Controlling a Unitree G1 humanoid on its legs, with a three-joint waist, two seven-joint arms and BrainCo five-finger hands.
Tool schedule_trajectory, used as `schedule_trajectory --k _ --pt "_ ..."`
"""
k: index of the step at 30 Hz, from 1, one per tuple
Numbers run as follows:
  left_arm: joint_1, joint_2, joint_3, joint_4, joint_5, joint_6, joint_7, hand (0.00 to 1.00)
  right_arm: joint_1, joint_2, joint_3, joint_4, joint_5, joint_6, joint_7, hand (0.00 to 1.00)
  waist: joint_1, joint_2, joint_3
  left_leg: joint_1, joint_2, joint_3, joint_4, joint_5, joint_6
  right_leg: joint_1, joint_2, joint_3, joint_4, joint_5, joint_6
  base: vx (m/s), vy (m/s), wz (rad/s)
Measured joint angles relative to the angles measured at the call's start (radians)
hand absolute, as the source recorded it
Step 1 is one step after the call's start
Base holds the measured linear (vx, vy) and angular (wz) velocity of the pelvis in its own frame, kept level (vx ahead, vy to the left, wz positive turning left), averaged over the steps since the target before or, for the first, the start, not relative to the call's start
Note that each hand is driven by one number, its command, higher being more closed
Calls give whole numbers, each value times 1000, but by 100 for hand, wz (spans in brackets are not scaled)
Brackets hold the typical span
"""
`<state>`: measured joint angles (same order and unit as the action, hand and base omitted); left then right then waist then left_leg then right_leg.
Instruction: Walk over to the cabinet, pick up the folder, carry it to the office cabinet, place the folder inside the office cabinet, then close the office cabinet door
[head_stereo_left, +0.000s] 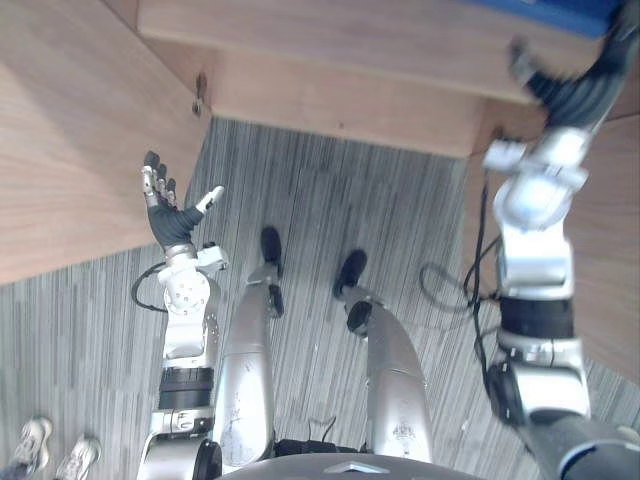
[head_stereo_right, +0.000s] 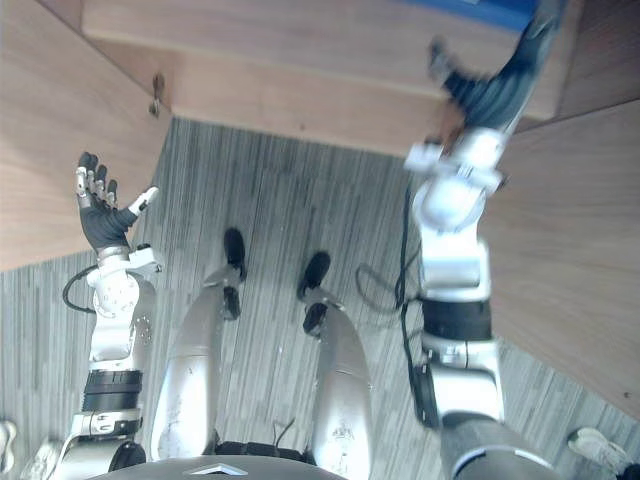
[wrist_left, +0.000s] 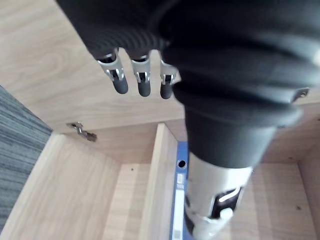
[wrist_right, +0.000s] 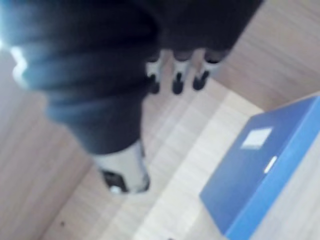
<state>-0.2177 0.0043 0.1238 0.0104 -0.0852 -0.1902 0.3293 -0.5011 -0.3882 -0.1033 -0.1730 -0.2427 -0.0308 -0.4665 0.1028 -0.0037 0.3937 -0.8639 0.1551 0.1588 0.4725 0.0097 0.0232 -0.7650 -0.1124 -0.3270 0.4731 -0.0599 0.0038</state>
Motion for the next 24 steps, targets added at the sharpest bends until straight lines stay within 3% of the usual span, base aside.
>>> schedule_trajectory --k 3,11,15,24 --pt "53 18 -24 0 32 15 -24 0 150 46 32 -16 0 -56 66 0 -15 -21 -19 86 5 8 15 -38 0 94 8 13 -18 -6 2 120 -30 -10" --pt "200 30 -72 12 71 32 -83 0 464 151 103 13 -43 -120 204 0 -27 -63 -121 268 -1 17 -11 -86 -5 285 17 23 -88 -27 11 95 -23 -1" --pt "249 71 -121 104 72 38 -112 0 535 186 122 211 -118 -122 249 0 -47 -75 -164 375 -20 34 -78 -76 -6 387 27 45 -173 0 23 72 -2 -4" --pt "311 115 -152 259 141 42 -158 0 603 222 114 583 -196 -113 274 0 -77 -70 -238 563 -59 63 -237 -31 -9 563 36 72 -352 70 37 45 12 -7"
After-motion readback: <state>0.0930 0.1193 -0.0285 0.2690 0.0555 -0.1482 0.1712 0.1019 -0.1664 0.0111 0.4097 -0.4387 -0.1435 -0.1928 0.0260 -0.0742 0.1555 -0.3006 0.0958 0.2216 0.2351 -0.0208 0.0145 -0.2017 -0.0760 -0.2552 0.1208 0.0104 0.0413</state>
